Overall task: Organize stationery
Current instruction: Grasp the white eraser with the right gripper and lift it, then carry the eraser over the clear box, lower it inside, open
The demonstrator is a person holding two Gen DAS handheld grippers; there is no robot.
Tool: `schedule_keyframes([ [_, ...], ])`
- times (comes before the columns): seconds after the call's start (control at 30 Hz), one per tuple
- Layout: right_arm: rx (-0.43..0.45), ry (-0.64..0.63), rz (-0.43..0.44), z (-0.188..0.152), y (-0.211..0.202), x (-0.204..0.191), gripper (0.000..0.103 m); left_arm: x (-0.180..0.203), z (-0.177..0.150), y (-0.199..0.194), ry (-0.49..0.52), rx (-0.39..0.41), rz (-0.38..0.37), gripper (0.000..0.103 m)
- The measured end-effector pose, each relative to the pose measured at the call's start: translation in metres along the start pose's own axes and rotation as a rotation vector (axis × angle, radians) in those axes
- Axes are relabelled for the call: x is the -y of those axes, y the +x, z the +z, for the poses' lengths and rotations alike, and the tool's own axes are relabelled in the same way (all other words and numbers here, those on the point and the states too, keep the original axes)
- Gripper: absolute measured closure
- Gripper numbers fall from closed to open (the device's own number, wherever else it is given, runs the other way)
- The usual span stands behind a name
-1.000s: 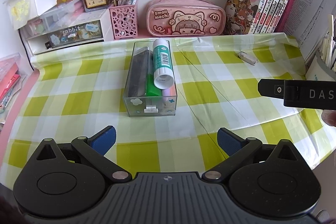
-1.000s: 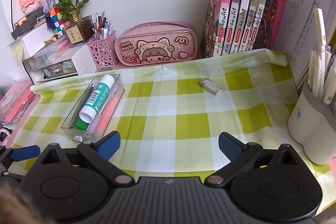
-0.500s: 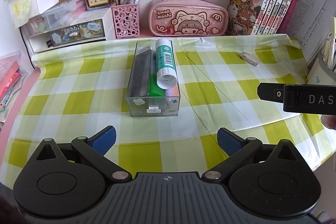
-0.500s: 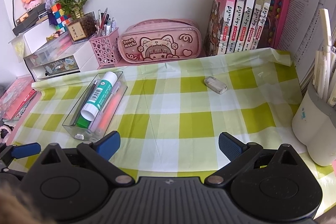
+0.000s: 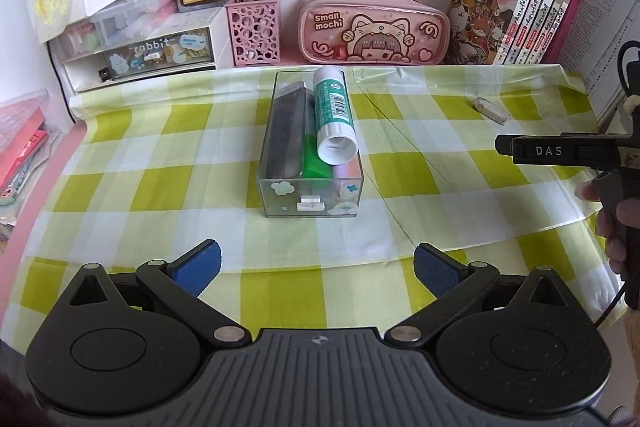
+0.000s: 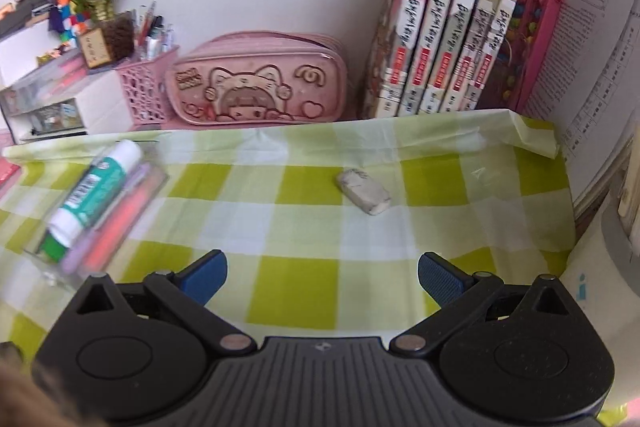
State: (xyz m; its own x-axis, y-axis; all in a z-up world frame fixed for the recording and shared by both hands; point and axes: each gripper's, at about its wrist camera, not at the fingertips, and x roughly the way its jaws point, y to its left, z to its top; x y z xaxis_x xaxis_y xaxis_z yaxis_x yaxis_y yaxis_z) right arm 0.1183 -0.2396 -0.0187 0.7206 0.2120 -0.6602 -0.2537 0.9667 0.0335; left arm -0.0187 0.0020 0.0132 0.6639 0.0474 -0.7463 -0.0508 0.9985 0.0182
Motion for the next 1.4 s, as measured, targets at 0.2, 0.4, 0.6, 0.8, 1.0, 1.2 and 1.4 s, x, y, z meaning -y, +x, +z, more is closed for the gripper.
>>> schedule_keyframes([
  [0.2,0.025,-0.031,0.040,0.009,0.051,0.022,0.018,0.001,0.001,0.009,0.000,-0.018,0.000,0.005],
  [0.4,0.056,-0.044,0.039,0.030,0.068,0.024,0.052,-0.001,0.002,0.013,-0.005,-0.026,0.000,0.005],
  [0.6,0.026,0.022,0.064,0.036,0.061,0.011,0.065,-0.005,0.003,0.022,-0.022,-0.029,-0.005,0.005],
  [0.8,-0.013,0.128,0.217,0.047,0.043,-0.015,0.065,-0.009,0.002,0.036,-0.045,0.022,0.009,0.005],
  [1.0,-0.010,0.110,0.376,0.069,0.029,-0.065,0.065,-0.012,0.002,0.055,-0.069,0.062,0.039,0.005],
  [1.2,-0.030,0.015,0.429,0.099,0.040,-0.119,0.065,-0.016,0.003,0.059,-0.081,0.102,0.010,0.007],
  [1.4,-0.091,-0.021,0.454,0.115,0.060,-0.148,0.065,-0.016,0.004,0.059,-0.076,0.117,-0.002,0.008],
])
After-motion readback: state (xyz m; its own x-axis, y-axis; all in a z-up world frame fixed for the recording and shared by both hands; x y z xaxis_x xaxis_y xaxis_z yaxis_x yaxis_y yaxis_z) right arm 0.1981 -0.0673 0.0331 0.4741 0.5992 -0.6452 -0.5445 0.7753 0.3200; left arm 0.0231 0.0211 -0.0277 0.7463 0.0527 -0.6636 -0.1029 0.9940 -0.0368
